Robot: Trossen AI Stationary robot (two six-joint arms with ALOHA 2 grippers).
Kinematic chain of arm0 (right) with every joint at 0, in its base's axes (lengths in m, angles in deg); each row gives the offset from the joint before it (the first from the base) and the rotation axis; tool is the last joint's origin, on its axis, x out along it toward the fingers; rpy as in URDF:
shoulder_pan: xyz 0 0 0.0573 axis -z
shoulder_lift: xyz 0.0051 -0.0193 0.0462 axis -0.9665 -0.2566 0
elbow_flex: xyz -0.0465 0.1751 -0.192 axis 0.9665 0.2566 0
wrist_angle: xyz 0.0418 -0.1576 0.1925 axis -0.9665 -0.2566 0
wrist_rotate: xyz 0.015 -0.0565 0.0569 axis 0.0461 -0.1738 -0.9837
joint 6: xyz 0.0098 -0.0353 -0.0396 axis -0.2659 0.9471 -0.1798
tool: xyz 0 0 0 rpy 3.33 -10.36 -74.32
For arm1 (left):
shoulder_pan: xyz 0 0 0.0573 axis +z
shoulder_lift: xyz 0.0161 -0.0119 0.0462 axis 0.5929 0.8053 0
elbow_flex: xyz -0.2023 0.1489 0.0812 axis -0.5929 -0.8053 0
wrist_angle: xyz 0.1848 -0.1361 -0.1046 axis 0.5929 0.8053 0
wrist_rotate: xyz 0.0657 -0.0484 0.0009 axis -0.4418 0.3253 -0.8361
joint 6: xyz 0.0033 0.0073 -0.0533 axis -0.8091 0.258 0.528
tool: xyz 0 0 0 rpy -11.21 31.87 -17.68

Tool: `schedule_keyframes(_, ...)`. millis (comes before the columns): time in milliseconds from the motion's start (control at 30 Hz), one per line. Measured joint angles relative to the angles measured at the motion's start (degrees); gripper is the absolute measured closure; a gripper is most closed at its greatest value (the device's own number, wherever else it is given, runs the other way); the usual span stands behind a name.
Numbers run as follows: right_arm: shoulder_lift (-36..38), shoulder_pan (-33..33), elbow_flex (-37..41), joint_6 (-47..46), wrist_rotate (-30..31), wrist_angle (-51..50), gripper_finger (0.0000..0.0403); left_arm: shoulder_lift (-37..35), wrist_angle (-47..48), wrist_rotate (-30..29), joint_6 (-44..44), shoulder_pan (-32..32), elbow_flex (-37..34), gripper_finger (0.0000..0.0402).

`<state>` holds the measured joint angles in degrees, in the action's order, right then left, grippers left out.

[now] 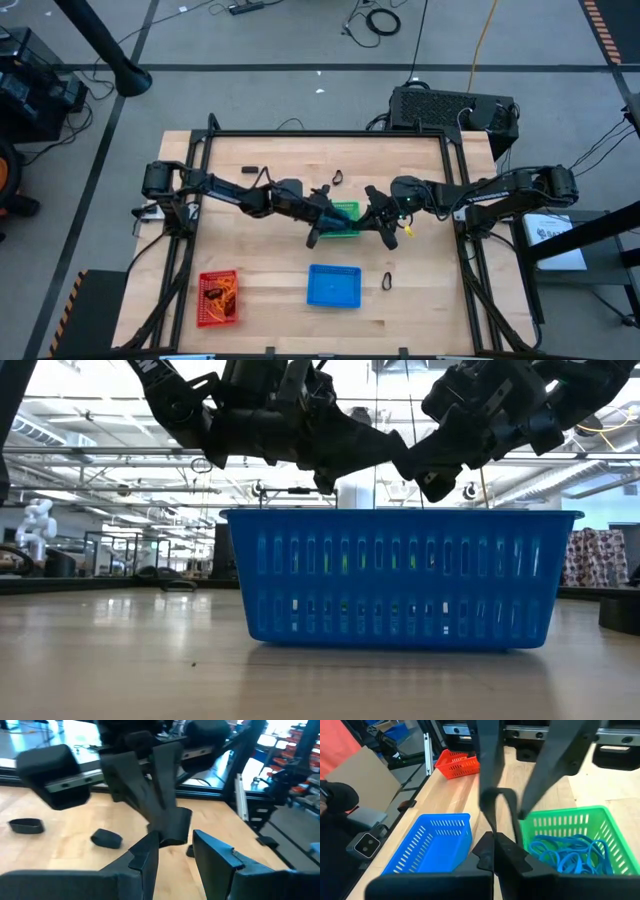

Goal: Sort rubber bands into baskets
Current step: Put the black rubberband into the blue bin

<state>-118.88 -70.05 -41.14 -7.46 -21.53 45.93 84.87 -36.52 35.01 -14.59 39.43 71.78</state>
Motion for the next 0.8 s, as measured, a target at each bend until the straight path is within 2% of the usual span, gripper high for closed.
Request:
schedule_keyframes(400, 0.02, 0.0, 0.0, -0.23, 0.0, 0.55, 0.0403, 0.0, -0.12, -1.9, -1.54, -0.07, 0.0, 0.0279)
schedule_keyframes(500, 0.02, 0.0, 0.0, -0.23, 0.0, 1.7, 0.0403, 0.0, -0.18, -1.97, -1.65, -0.07, 0.0, 0.0303)
schedule_keyframes(700, 0.02, 0.0, 0.0, -0.33, -0.04, 2.15, 0.0403, 0.0, -0.96, -1.97, -1.68, -0.08, 0.0, 0.0388)
schedule_keyframes(800, 0.07, 0.0, -0.02, -0.75, -0.02, 2.36, 0.0402, 0.0, -1.95, -1.97, -1.68, -0.07, 0.0, 0.0392)
